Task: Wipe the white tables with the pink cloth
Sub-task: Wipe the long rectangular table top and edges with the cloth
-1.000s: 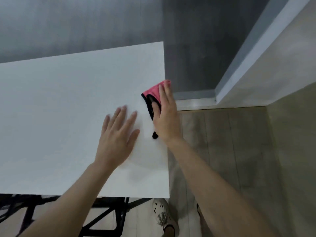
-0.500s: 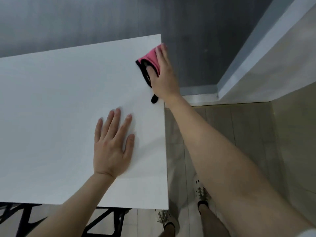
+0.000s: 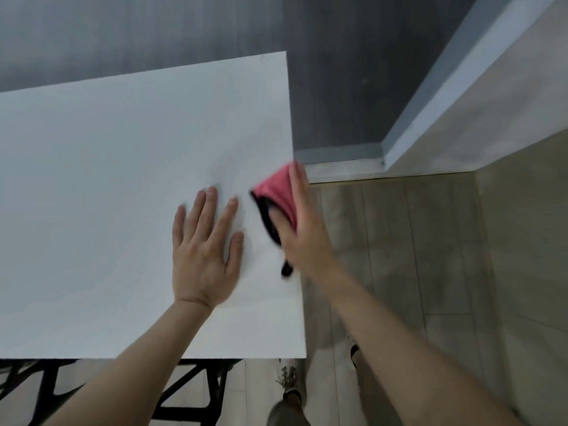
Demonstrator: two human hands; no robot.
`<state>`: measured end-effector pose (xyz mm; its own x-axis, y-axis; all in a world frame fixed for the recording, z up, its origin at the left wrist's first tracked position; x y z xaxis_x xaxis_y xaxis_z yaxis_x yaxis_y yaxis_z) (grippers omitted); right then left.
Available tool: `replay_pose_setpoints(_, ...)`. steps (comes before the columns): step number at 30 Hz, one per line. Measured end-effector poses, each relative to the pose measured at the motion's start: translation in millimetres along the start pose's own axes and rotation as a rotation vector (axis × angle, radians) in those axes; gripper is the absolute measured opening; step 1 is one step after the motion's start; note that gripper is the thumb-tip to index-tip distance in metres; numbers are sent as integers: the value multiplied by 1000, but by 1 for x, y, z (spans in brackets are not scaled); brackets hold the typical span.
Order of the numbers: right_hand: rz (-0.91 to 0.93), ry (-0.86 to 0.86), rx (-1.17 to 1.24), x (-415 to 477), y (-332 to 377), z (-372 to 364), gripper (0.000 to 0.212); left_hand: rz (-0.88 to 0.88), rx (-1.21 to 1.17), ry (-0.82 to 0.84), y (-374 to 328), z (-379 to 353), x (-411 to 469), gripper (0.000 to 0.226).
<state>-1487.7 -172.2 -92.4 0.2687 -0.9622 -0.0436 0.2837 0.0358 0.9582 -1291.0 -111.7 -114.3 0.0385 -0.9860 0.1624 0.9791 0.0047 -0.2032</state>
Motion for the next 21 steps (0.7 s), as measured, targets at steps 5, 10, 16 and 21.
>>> replay_pose_setpoints(5, -55, -6, -182, 132, 2, 24, 80, 22, 3, 15, -4, 2, 1, 56)
replay_pose_setpoints(10, -35, -77, -214, 55, 1, 10, 73, 29, -7, 25, -6, 4, 2, 55)
replay_pose_setpoints(16, -104, -159, -199, -192, 7, -40, 66, 39, -57, 27, -11, 8, 4, 52)
replay_pose_setpoints(21, -117, -132, -272, -148, 12, -28, 71, -36, -81, -85, -12, 8, 3, 34)
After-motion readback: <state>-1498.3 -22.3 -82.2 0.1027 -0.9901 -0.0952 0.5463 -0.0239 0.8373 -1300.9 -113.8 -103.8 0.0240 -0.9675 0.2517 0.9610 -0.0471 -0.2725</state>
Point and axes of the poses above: each hand's wrist, its own x-axis towards the middle knuckle, its own z-axis out of the back of the hand, y = z × x, the point moved 2 cm from there along x, towards the middle knuckle, and after that the axes turned 4 degrees about z, right-handed, at the moved point
